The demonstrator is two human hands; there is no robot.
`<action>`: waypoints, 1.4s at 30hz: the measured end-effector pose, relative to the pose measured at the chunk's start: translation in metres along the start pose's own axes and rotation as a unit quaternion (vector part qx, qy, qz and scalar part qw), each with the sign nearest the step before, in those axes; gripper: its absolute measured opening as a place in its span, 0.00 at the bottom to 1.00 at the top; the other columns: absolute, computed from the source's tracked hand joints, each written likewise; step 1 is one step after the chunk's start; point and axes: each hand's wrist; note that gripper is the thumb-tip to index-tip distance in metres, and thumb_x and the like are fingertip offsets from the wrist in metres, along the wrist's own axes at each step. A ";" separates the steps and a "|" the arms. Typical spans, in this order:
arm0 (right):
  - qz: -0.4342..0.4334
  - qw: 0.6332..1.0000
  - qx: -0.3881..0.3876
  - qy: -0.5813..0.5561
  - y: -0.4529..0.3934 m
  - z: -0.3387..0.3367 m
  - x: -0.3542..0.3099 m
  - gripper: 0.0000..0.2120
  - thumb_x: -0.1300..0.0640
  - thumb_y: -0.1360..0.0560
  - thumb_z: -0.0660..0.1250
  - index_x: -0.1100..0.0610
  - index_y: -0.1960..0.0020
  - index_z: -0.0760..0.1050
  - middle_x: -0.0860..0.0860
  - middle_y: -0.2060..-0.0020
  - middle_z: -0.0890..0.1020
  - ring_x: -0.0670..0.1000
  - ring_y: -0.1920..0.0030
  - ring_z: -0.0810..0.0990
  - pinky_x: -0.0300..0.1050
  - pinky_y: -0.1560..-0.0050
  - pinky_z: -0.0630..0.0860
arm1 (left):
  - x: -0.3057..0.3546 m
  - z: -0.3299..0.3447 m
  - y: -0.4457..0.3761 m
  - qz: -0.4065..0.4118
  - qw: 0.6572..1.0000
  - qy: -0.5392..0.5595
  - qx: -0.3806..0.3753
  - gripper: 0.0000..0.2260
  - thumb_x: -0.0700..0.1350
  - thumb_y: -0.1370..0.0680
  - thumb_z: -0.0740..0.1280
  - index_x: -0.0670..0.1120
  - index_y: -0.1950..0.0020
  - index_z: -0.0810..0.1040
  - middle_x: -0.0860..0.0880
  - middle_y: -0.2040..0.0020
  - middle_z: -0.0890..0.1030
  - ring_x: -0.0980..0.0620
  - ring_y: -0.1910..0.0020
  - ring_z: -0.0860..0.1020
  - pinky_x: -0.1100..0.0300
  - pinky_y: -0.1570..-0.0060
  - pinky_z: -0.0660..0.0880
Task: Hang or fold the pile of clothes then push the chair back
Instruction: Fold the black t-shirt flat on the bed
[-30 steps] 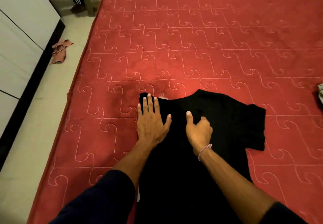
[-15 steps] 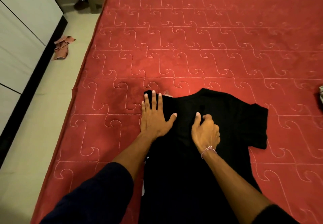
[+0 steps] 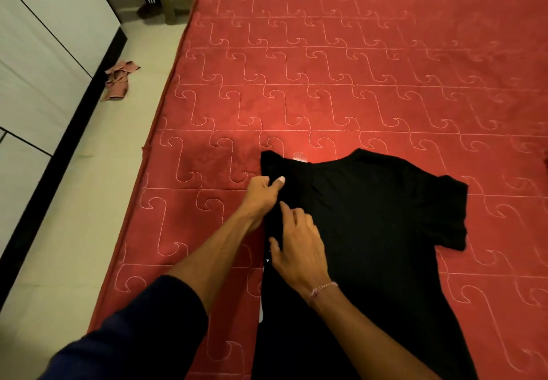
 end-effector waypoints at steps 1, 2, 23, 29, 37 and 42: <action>-0.007 1.000 0.013 0.015 0.006 0.004 0.003 0.30 0.53 0.23 0.68 0.57 0.24 0.63 0.52 0.40 0.74 0.52 0.42 0.74 0.47 0.41 0.76 | -0.001 -0.003 -0.004 -0.002 1.000 0.007 -0.004 0.20 0.46 0.19 0.68 0.48 0.68 0.64 0.52 0.71 0.64 0.55 0.72 0.63 0.60 0.71 0.62; -0.012 0.999 0.028 0.021 0.011 0.007 0.006 0.27 0.54 0.23 0.69 0.57 0.26 0.67 0.52 0.42 0.76 0.51 0.44 0.76 0.47 0.44 0.78 | -0.001 -0.007 -0.006 -0.002 1.000 0.010 -0.011 0.19 0.46 0.19 0.68 0.47 0.67 0.66 0.51 0.71 0.65 0.55 0.72 0.65 0.60 0.71 0.63; -0.063 0.998 -0.013 -0.001 0.022 0.008 0.020 0.22 0.49 0.15 0.55 0.54 0.23 0.65 0.52 0.36 0.72 0.51 0.40 0.73 0.47 0.40 0.75 | -0.008 0.000 0.017 0.215 0.886 -0.358 0.203 0.19 0.52 0.26 0.74 0.43 0.44 0.72 0.46 0.50 0.76 0.49 0.53 0.75 0.57 0.59 0.73; -0.092 0.994 -0.046 -0.043 0.067 -0.015 0.045 0.19 0.56 0.15 0.56 0.57 0.26 0.71 0.49 0.25 0.68 0.47 0.22 0.60 0.34 0.24 0.47 | -0.040 0.014 0.051 0.337 0.769 -0.542 -0.013 0.25 0.55 0.16 0.54 0.44 0.23 0.66 0.40 0.25 0.67 0.42 0.26 0.67 0.47 0.29 0.66; 0.095 0.993 0.053 -0.048 0.170 -0.037 0.111 0.18 0.53 0.18 0.62 0.54 0.29 0.74 0.49 0.29 0.72 0.47 0.27 0.68 0.37 0.26 0.60 | -0.029 0.055 0.116 0.332 0.739 -0.577 -0.103 0.28 0.54 0.16 0.55 0.45 0.19 0.55 0.43 0.19 0.55 0.44 0.20 0.53 0.47 0.22 0.52; 0.238 0.967 0.084 -0.042 0.234 -0.052 0.151 0.20 0.56 0.20 0.66 0.56 0.28 0.72 0.54 0.28 0.70 0.54 0.27 0.68 0.50 0.27 0.68 | -0.021 0.123 0.164 0.409 0.695 -0.551 -0.216 0.25 0.52 0.16 0.59 0.49 0.20 0.59 0.44 0.20 0.60 0.45 0.22 0.59 0.49 0.25 0.60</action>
Point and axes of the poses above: each hand's wrist, its own y-axis away from the middle knuckle, its own z-axis out of the palm, x = y × z
